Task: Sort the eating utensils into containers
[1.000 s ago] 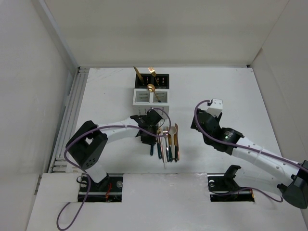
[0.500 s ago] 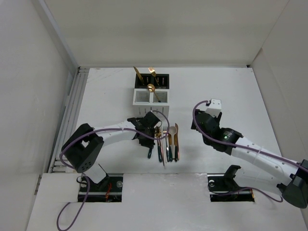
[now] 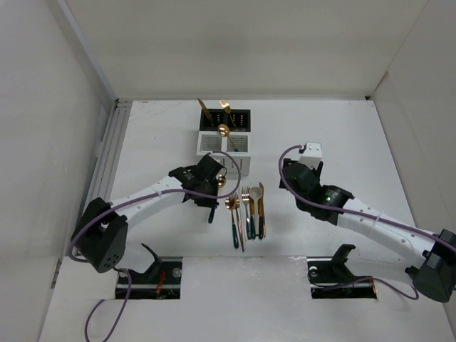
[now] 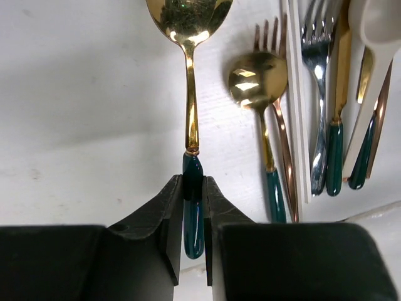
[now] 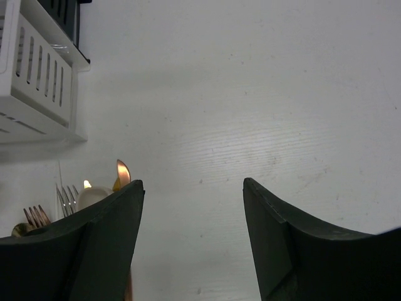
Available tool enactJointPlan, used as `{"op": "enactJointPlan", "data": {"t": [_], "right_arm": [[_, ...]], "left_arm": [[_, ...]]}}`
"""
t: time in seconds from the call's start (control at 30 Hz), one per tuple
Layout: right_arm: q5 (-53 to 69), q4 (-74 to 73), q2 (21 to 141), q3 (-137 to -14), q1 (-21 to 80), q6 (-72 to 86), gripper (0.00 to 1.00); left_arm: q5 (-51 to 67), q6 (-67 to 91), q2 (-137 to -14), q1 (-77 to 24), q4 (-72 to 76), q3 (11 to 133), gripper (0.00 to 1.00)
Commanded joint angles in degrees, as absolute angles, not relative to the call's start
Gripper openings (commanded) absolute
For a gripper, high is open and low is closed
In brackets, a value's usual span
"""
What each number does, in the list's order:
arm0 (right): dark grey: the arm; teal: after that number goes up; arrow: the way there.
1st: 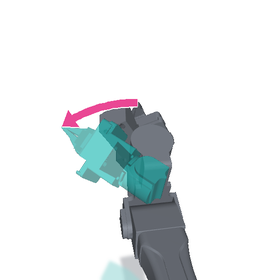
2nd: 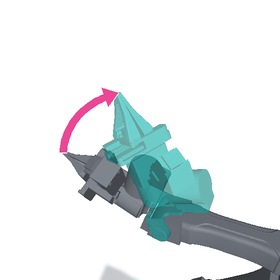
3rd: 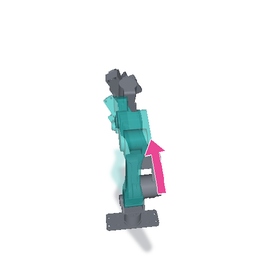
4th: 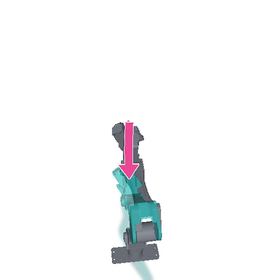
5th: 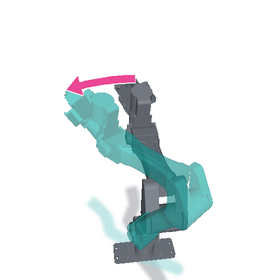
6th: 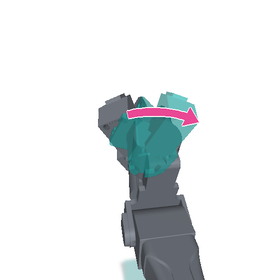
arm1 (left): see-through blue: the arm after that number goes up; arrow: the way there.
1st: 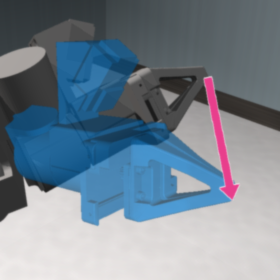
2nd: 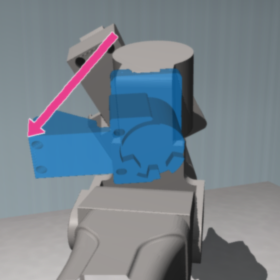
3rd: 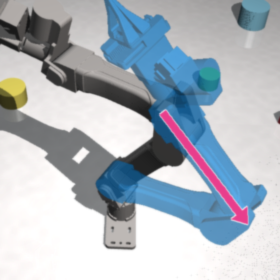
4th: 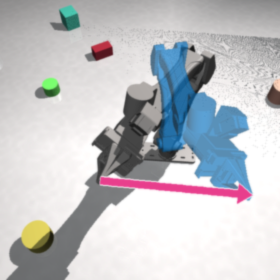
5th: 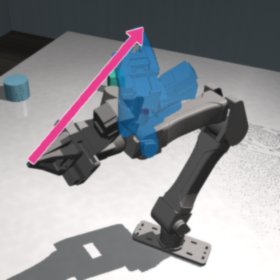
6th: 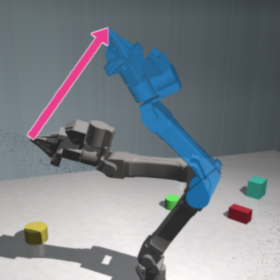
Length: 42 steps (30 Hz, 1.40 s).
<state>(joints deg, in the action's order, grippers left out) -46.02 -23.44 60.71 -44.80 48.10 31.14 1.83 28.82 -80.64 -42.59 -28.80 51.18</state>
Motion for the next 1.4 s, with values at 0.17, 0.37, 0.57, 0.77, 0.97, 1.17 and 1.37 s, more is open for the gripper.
{"op": "enactJointPlan", "data": {"t": [0.17,0.37,0.57,0.77,0.97,1.17,1.37], "right_arm": [[-46.14,-20.21,60.91,-48.96,48.52,29.44,0.70],[-46.67,-19.35,59.85,-48.96,48.52,28.74,0.70],[-44.13,-13.90,62.13,-48.96,48.52,25.05,0.70],[-42.90,-10.28,67.93,-53.43,46.94,23.82,0.70],[-41.57,-9.67,69.70,-55.28,43.68,23.82,0.70],[-41.04,-9.67,67.85,-55.28,41.66,23.12,0.68],[-41.66,-13.35,66.18,-55.28,41.66,22.59,0.68]], "left_arm": [[0.44,26.81,-75.68,-41.92,-28.30,51.94,0.00],[0.44,22.16,-67.87,-45.34,-21.90,53.17,0.00],[-6.57,14.08,-60.39,-45.97,-5.41,57.74,0.00],[-6.25,1.85,-63.09,-39.38,15.01,59.84,0.00],[-2.55,4.83,-76.10,-36.39,32.76,61.52,0.00],[-1.41,7.56,-85.42,-33.41,41.74,62.31,0.00],[1.05,10.10,-89.72,-32.87,42.28,61.27,0.00]]}}
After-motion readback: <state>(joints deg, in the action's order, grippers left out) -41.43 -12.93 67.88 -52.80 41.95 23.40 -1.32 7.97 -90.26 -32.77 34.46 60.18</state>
